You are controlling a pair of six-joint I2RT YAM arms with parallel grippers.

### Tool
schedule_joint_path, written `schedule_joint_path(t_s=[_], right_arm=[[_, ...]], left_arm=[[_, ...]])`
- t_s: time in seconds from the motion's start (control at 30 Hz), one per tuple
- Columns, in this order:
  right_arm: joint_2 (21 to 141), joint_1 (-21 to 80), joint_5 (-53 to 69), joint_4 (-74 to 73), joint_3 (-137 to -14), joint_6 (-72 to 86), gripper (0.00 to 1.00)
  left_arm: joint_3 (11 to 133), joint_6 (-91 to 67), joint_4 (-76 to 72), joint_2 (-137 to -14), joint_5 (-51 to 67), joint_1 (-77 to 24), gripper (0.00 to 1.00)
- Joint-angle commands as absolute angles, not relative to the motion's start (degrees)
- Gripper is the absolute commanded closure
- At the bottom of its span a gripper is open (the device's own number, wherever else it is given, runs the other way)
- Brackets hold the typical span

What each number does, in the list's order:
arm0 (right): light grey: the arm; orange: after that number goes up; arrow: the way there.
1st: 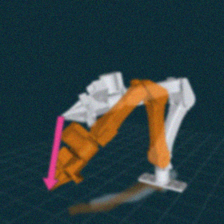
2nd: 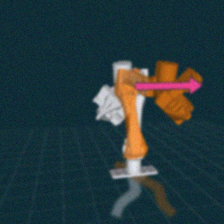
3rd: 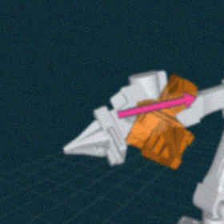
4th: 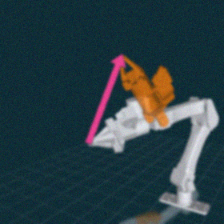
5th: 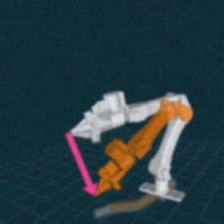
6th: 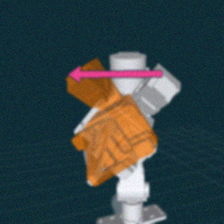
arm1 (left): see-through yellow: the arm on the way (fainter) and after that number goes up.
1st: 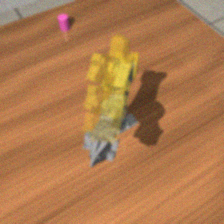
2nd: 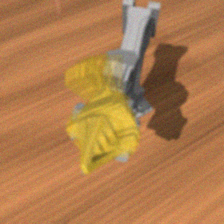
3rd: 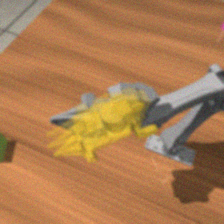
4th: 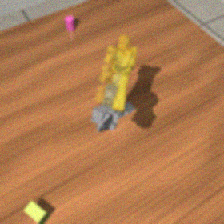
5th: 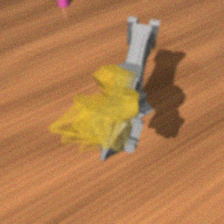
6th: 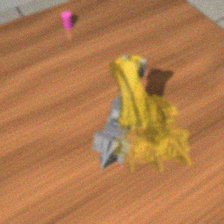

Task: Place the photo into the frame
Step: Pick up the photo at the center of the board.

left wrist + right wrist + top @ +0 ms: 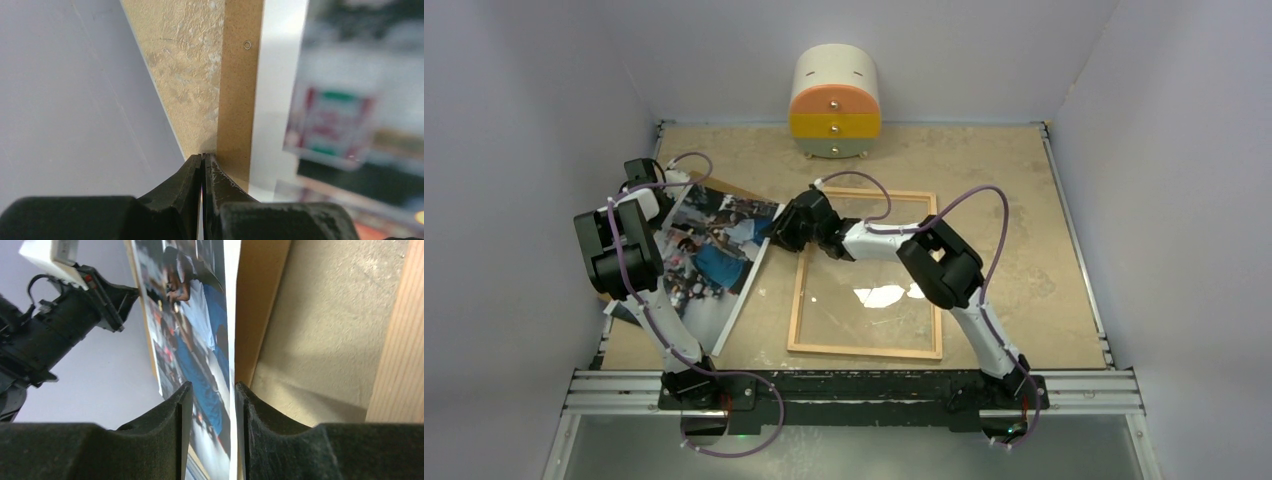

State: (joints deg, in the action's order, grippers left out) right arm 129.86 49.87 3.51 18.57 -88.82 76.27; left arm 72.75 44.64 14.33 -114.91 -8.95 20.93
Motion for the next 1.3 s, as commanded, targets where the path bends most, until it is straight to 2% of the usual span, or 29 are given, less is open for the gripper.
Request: schedule_joint_path(t_s=[0.0, 0.57, 0.97, 1.1, 1.2, 1.27], right_arm=[[132.36, 50.19, 5.89, 19.21, -92.99, 75.46, 0.61], [135.33, 50.36, 10.89, 45.87, -88.07, 80.72, 0.62], [142.29, 51.43, 17.04, 45.82, -94.68, 82.7, 0.53], [142.44, 51.68, 17.21, 40.48, -96.2, 80.5, 0.45], [142.21, 51.71, 16.24, 39.24, -96.28, 79.55, 0.44], [142.56, 51.75, 16.22, 39.39, -96.87, 79.59, 0.49]], left_arm=[[69.15, 43.22, 26.5, -119.26, -2.81, 20.86, 0.93], [68.78, 44.2, 27.21, -119.62, -2.33, 20.91, 0.94], [68.77, 44.82, 27.97, -119.56, -2.25, 20.95, 0.95], [68.6, 45.09, 28.24, -118.97, -1.7, 20.92, 0.95], [68.48, 45.16, 28.26, -118.91, -1.39, 20.96, 0.95], [68.53, 45.34, 28.26, -119.04, -1.32, 20.92, 0.96]])
